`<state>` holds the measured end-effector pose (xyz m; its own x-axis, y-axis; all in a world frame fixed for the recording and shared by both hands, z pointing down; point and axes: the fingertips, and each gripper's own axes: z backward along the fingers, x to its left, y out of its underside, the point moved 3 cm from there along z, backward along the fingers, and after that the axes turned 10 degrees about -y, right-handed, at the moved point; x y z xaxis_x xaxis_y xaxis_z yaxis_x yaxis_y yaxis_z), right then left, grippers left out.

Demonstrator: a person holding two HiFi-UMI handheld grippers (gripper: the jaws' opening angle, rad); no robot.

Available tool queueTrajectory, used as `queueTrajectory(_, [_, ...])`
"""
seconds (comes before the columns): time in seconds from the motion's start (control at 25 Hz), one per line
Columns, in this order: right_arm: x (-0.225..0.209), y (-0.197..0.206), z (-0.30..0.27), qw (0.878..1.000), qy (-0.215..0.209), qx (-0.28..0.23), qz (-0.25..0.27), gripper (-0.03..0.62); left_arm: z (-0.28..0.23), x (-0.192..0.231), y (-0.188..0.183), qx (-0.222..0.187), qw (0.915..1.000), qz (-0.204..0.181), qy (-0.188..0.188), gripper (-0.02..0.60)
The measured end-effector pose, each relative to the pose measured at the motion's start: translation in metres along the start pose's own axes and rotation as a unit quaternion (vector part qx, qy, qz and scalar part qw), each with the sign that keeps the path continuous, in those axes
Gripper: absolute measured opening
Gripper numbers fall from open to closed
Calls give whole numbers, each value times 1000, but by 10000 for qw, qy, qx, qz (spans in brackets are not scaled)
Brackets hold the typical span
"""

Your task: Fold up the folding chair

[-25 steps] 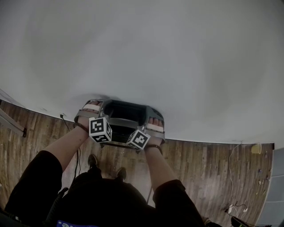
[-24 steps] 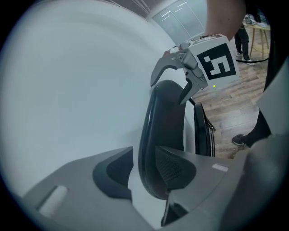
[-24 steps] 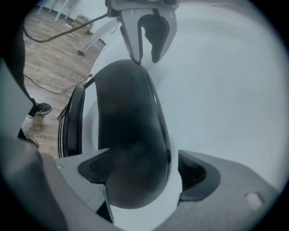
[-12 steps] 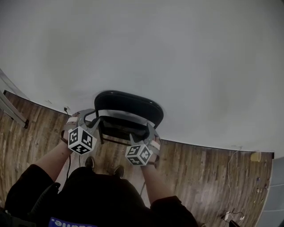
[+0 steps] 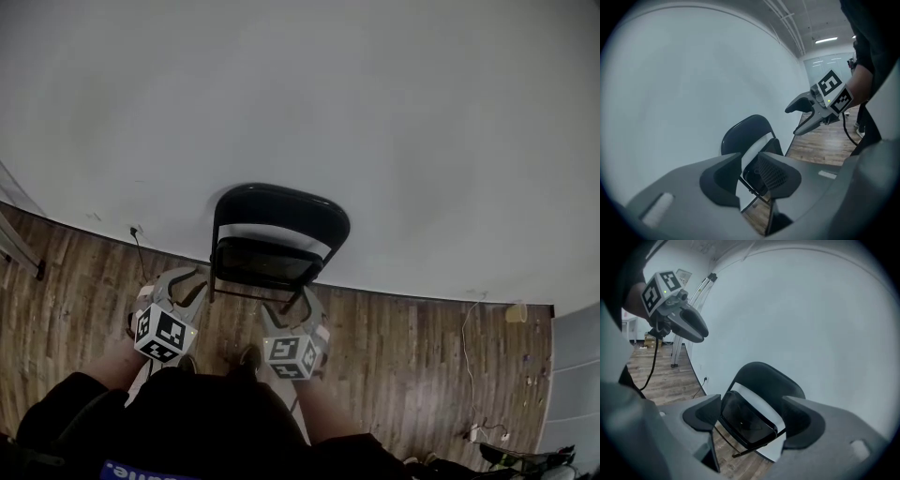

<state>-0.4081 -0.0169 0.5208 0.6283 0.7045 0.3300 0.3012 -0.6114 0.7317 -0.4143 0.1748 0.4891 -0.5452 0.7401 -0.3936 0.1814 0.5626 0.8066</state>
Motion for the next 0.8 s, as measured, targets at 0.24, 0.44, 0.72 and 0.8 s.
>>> queueTrajectory(0.24, [55,-20,32,9995,101,-61,-298,340,47,-15,11,-393,9974,38,601,99])
queueTrajectory(0.44, [94,-41,71,9979,-245,-506,-327,203,86,-42,3,-743,9919,129,1024,79])
queueTrajectory(0.72, [117,-57,123,9725,-1280,-1598,-1112,2,129,-82,-37,-1377,9734,910,1586,2])
queueTrajectory(0.8, [116,-55,138,9714,-1341,-1700,-979,2,138,-93,-53,-1504,9679,1032,1727,2])
